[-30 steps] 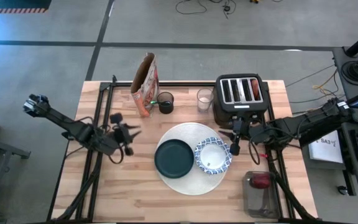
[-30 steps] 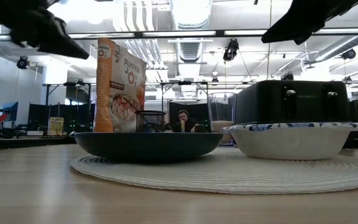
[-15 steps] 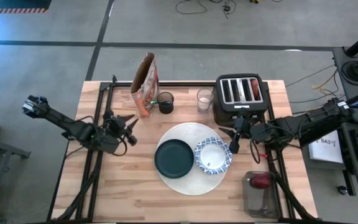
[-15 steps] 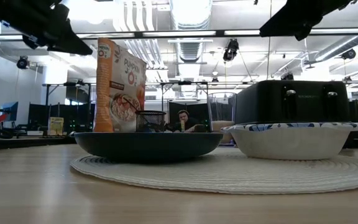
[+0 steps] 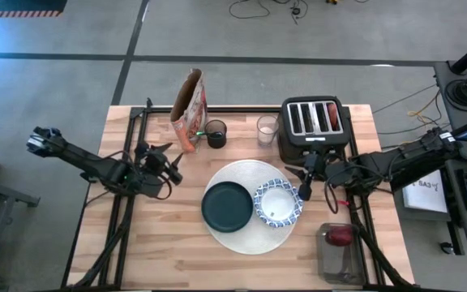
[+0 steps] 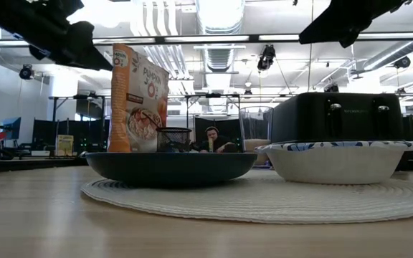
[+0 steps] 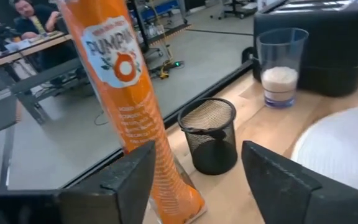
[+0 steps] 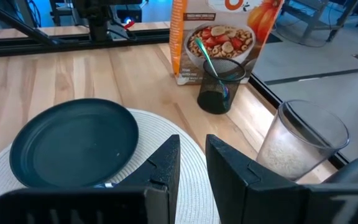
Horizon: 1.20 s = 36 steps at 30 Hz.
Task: Arrange a breakfast setting
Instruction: Put the transparent glass to the top right of the dark blue plate on the white placemat
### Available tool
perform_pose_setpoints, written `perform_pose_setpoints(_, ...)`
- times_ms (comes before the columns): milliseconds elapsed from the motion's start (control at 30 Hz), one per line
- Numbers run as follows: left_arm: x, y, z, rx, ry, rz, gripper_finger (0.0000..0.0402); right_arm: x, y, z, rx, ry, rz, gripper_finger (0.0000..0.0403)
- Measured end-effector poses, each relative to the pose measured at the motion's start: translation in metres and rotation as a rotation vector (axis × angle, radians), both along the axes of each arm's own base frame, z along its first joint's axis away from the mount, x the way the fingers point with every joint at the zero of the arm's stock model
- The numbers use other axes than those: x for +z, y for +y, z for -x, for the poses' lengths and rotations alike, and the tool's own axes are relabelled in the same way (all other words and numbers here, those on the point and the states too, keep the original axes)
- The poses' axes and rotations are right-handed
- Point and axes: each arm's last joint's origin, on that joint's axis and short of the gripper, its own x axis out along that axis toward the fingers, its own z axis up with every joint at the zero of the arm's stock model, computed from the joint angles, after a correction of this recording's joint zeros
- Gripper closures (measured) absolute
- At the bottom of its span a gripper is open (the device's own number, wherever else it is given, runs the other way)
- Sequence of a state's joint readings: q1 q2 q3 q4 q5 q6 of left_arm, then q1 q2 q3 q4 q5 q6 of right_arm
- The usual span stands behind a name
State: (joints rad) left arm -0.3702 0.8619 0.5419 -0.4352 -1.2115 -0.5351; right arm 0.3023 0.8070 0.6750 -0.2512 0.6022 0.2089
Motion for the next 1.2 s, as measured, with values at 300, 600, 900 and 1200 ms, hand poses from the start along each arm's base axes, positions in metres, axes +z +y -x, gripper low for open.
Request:
perform_pose_setpoints(300, -0.002, 0.002, -0.002, 0.136, -0.089, -0.055, 0.0147, -0.001, 0.0, -0.001, 0.0, 0.008, 0.003, 0.0335)
perform_pose_setpoints(600, -0.016, 0.011, -0.015, 0.18, -0.037, -0.009, 0.0147, -0.001, 0.0, -0.001, 0.0, 0.008, 0.002, 0.0335)
perform_pose_setpoints(900, -0.034, 0.011, -0.027, 0.22, -0.005, -0.015, 0.0147, -0.001, 0.0, -0.001, 0.0, 0.008, 0.003, 0.0335)
perform_pose_setpoints(1200, -0.039, 0.013, -0.03, 0.258, -0.081, 0.045, 0.0129, -0.001, 0.0, -0.001, 0.0, 0.008, 0.003, 0.0335)
